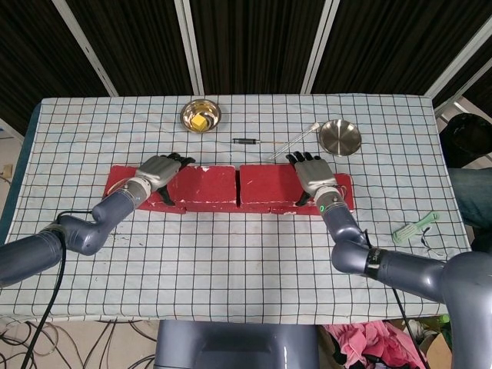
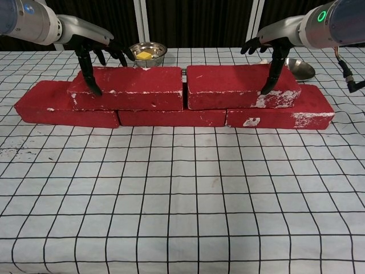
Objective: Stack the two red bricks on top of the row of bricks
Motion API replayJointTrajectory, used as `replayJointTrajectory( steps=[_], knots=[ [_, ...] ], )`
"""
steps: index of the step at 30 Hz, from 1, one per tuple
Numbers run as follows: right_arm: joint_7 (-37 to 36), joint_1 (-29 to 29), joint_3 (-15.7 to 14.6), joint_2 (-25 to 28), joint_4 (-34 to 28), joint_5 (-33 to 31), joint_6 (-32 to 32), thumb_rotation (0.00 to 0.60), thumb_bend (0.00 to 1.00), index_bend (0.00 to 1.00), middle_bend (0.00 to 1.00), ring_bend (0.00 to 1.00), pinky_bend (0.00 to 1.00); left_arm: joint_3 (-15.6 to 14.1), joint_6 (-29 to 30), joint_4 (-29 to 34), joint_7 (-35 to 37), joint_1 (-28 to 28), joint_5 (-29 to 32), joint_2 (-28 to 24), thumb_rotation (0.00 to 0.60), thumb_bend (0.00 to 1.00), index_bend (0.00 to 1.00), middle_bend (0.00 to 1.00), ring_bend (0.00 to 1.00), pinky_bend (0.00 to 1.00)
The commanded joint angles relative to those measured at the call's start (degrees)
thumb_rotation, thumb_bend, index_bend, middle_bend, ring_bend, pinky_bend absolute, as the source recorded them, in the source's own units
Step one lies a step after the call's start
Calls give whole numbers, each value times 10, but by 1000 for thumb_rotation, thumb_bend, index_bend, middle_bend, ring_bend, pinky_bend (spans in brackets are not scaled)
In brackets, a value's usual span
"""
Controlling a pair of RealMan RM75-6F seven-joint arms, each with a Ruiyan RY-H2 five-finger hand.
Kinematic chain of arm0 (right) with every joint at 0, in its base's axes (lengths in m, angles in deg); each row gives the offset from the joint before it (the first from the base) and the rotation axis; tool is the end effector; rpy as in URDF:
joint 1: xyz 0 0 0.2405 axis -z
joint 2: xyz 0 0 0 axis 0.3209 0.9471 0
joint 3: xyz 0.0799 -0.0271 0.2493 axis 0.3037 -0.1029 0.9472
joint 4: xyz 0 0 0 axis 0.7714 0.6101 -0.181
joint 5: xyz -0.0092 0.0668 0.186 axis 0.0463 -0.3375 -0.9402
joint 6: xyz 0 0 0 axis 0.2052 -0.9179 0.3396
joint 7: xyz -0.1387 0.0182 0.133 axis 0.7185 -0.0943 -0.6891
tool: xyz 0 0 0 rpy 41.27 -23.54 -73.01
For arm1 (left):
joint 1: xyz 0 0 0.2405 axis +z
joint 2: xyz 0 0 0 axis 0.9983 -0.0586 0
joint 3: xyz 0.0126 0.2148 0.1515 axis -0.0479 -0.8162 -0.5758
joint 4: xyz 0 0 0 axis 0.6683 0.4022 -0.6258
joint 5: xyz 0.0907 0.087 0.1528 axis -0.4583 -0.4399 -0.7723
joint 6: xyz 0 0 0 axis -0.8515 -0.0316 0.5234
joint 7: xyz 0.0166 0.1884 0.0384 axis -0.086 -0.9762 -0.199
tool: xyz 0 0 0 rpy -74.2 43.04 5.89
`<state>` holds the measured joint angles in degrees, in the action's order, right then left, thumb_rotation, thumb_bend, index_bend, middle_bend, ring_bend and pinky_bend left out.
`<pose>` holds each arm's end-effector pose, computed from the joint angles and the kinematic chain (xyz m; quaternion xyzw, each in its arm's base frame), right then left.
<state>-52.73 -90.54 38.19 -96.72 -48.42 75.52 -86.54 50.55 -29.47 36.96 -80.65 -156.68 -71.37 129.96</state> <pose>-0.1069 -0.4871 0.0237 0.7271 -0.4434 0.2276 0.4722 -0.1190 0.4928 0.0222 -0.7976 -0.4212 -0.2099 0.3773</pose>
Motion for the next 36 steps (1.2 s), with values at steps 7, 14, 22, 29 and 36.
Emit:
replayJointTrajectory(
  steps=[7,14,22,29,36],
  knots=[
    [2,3,-1,6,-7,-3,-4,600,0,0,0,0,114,-11,20,37,-22,-5,12,-30,600,0,61,97,0,134],
    [6,4,0,16,-29,-6,-15,600,0,0,0,0,115,-37,91,146,-78,-8,50,-108,600,0,77,99,0,129],
    [5,10,6,33,-61,-5,-36,600,0,0,0,0,115,-102,217,285,-191,10,113,-188,600,19,115,104,0,108],
    [1,19,9,42,-73,-5,-48,600,0,0,0,0,115,-139,310,320,-249,65,121,-192,600,83,159,107,0,75],
    [-3,29,10,44,-71,-4,-48,600,0,0,0,0,115,-143,314,293,-257,111,110,-161,600,85,135,108,0,75]
  ],
)
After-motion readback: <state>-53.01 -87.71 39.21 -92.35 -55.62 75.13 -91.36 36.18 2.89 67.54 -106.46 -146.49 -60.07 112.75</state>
